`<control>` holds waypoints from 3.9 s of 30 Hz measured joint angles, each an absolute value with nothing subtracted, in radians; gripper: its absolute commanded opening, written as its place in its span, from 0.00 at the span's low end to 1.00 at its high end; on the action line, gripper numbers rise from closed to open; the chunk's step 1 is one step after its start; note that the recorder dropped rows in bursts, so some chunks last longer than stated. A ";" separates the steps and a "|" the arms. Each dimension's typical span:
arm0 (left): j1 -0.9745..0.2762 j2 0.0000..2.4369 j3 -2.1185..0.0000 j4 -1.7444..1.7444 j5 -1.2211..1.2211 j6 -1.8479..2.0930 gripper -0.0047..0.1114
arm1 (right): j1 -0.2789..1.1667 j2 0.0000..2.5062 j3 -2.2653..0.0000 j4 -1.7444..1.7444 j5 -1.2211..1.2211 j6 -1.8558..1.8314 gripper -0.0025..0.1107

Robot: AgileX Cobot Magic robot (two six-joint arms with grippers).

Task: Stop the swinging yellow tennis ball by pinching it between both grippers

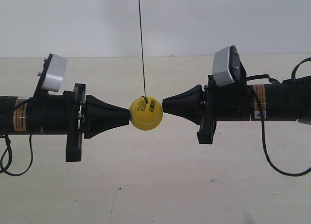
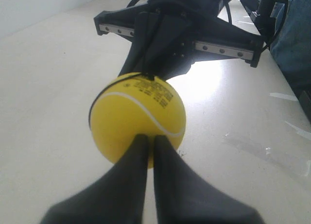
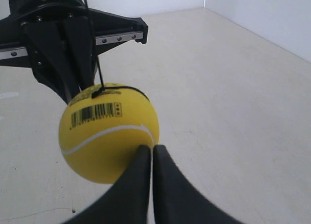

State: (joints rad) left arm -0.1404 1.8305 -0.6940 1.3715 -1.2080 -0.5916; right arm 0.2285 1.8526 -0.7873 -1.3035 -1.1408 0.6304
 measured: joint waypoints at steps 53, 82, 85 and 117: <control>-0.094 1.437 -0.697 1.373 -1.074 -0.775 0.08 | 0.228 1.560 -0.787 -1.293 -0.865 0.639 0.02; -0.094 0.182 -0.697 1.128 0.007 -0.840 0.08 | 0.228 0.640 -0.787 -1.124 -0.245 0.674 0.02; -0.094 0.078 -0.690 1.128 0.034 -0.844 0.08 | 0.228 0.575 -0.787 -1.124 -0.189 0.685 0.02; -0.094 0.003 -0.472 1.016 0.075 -1.008 0.08 | 0.228 0.004 -0.536 -1.109 0.072 0.788 0.02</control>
State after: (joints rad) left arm -0.0936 0.0031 -0.4720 1.0164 0.0753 -1.0077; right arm 0.2285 0.0036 -0.5357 -1.1091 0.0723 0.7879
